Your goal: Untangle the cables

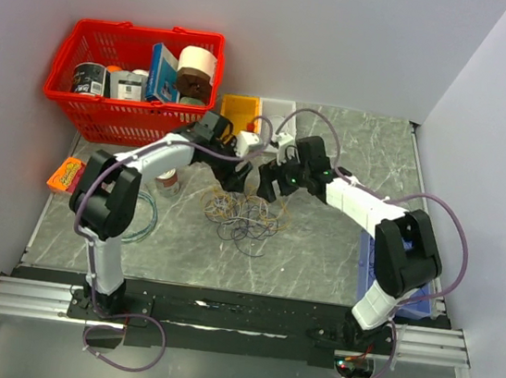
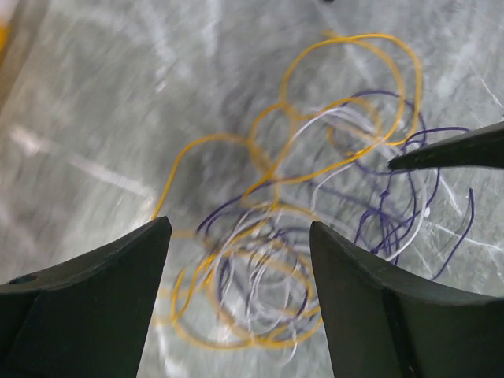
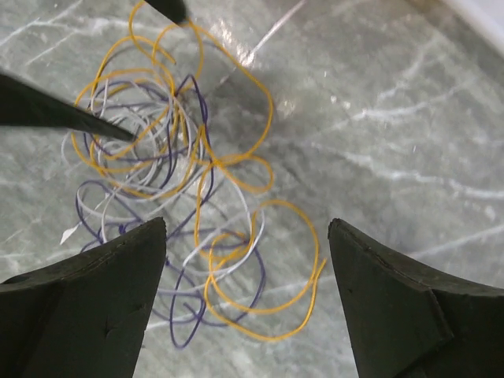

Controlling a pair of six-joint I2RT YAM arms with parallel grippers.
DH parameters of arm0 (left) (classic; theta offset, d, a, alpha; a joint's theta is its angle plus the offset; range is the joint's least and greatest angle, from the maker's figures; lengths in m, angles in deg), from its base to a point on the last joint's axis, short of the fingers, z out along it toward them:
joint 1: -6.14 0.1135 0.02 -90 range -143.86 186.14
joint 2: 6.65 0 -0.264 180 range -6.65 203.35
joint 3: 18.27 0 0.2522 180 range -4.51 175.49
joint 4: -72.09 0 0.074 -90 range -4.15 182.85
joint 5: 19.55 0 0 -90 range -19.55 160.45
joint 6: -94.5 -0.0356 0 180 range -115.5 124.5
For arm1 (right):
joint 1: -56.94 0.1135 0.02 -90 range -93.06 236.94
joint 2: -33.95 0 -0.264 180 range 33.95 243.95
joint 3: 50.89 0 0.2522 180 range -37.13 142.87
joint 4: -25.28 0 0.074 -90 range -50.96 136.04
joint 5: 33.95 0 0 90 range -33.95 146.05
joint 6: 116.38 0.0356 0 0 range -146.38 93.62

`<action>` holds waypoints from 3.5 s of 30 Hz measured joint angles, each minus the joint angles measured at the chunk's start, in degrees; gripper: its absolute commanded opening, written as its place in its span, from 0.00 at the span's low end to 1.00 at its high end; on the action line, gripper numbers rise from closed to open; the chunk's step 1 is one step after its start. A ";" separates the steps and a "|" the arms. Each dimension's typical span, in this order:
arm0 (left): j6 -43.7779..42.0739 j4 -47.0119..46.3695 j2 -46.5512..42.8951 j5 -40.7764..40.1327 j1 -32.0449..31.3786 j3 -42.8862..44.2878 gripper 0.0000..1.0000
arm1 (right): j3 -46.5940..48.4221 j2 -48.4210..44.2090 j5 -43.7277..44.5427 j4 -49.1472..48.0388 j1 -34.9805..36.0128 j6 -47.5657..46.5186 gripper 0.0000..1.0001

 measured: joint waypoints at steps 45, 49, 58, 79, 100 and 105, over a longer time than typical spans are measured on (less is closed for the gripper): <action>16.74 21.86 -6.47 -0.76 -1.09 69.59 0.01 | -11.41 8.35 -1.99 -23.45 0.59 26.91 0.82; 17.25 19.67 -11.43 -7.39 1.40 73.83 0.01 | -11.74 8.35 -1.49 -23.41 0.94 27.08 0.83; 16.61 14.32 -11.74 -17.35 2.69 71.06 0.01 | -14.71 5.73 0.20 -23.37 1.70 26.18 0.84; 4.74 2.62 -14.53 -35.54 2.91 64.48 0.01 | -13.05 -15.32 0.33 -24.20 7.69 9.31 1.00; 4.74 4.50 -16.06 -34.25 2.91 63.23 0.01 | 9.16 12.55 -0.90 -29.49 13.53 10.78 0.41; 4.50 4.37 -16.06 -34.69 2.91 64.02 0.01 | 9.99 14.49 -0.52 -29.81 13.31 11.52 0.01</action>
